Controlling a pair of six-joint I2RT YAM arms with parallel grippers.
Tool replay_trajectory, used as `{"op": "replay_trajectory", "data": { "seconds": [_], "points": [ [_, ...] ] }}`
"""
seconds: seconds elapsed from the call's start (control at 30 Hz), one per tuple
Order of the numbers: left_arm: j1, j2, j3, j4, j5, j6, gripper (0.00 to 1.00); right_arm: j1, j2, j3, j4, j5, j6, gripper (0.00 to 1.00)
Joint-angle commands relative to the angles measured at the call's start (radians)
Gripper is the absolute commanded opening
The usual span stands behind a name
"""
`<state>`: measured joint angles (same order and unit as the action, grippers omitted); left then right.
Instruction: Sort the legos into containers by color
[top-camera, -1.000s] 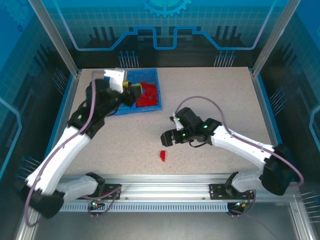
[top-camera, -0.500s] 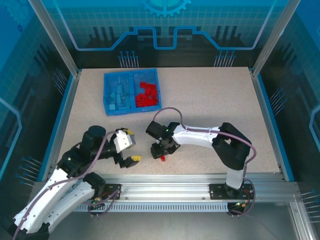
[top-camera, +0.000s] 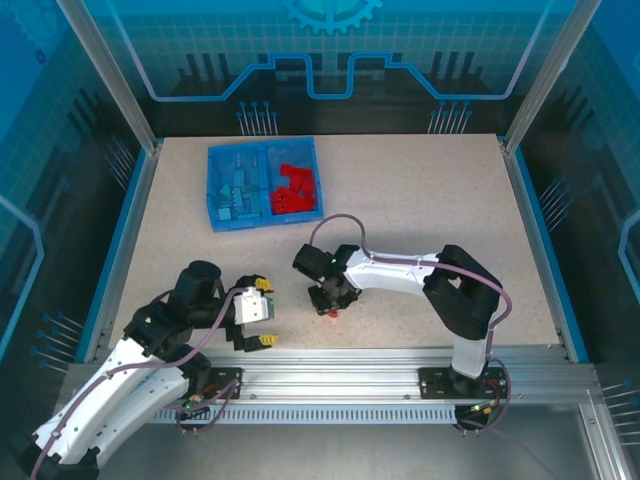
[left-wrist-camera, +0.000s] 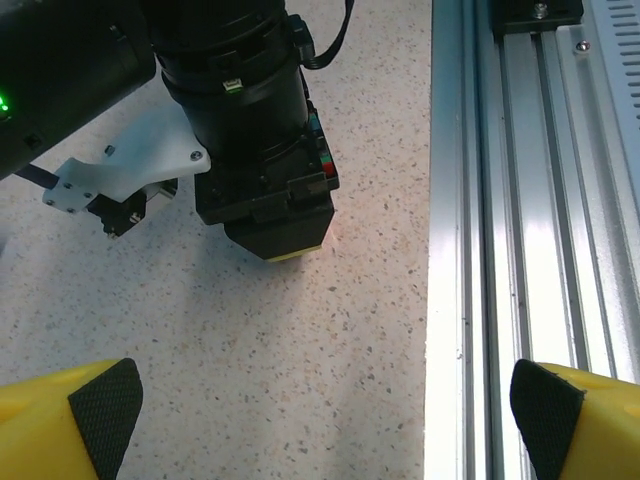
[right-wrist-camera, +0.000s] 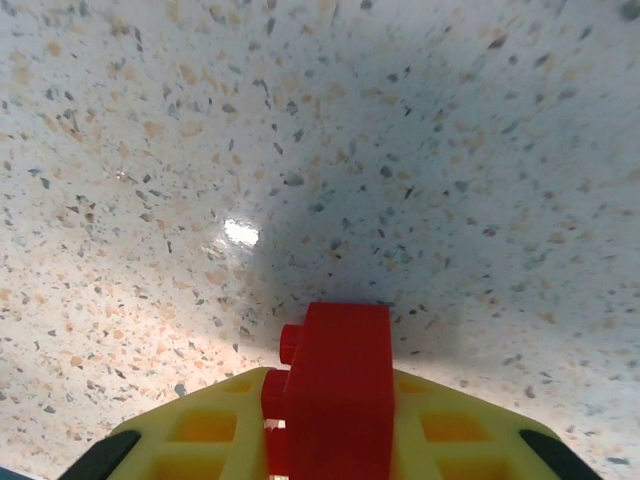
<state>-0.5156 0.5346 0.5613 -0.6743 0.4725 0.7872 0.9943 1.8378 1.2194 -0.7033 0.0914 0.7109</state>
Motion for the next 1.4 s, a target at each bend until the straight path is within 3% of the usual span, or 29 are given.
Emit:
{"op": "replay_trajectory", "data": {
  "seconds": [0.0, 0.13, 0.23, 0.53, 0.63, 0.77, 0.97, 1.2, 1.37],
  "points": [
    [-0.006, -0.035, -0.031, 0.117, 0.007, -0.024, 0.99, 0.001, -0.121, 0.057, 0.0, 0.088, -0.056, 0.25],
    [-0.004, -0.08, -0.058, 0.284, -0.097, -0.148, 0.99, -0.056, -0.194, 0.133, 0.063, 0.156, -0.171, 0.25],
    [-0.004, -0.085, -0.049, 0.385, -0.268, -0.278, 0.99, -0.127, -0.187, 0.213, 0.144, 0.147, -0.262, 0.26],
    [0.008, 0.023, -0.034, 0.565, -0.667, -0.542, 0.99, -0.268, 0.139, 0.616, 0.244, 0.113, -0.409, 0.26],
    [0.044, 0.08, -0.006, 0.566, -0.693, -0.654, 0.99, -0.286, 0.294, 0.81, 0.209, 0.125, -0.43, 0.26],
    [0.114, 0.172, 0.108, 0.43, -0.732, -0.819, 0.99, -0.298, 0.531, 1.117, 0.125, 0.124, -0.458, 0.26],
    [0.163, 0.29, 0.241, 0.27, -0.746, -0.904, 0.99, -0.323, 0.885, 1.672, -0.02, 0.09, -0.484, 0.34],
    [0.164, 0.286, 0.233, 0.242, -0.821, -0.978, 0.99, -0.324, 0.837, 1.612, 0.11, 0.042, -0.522, 0.53],
    [0.164, 0.276, 0.19, 0.256, -0.943, -1.019, 0.99, -0.319, 0.709, 1.59, -0.005, 0.013, -0.512, 0.52]
  ]
}}
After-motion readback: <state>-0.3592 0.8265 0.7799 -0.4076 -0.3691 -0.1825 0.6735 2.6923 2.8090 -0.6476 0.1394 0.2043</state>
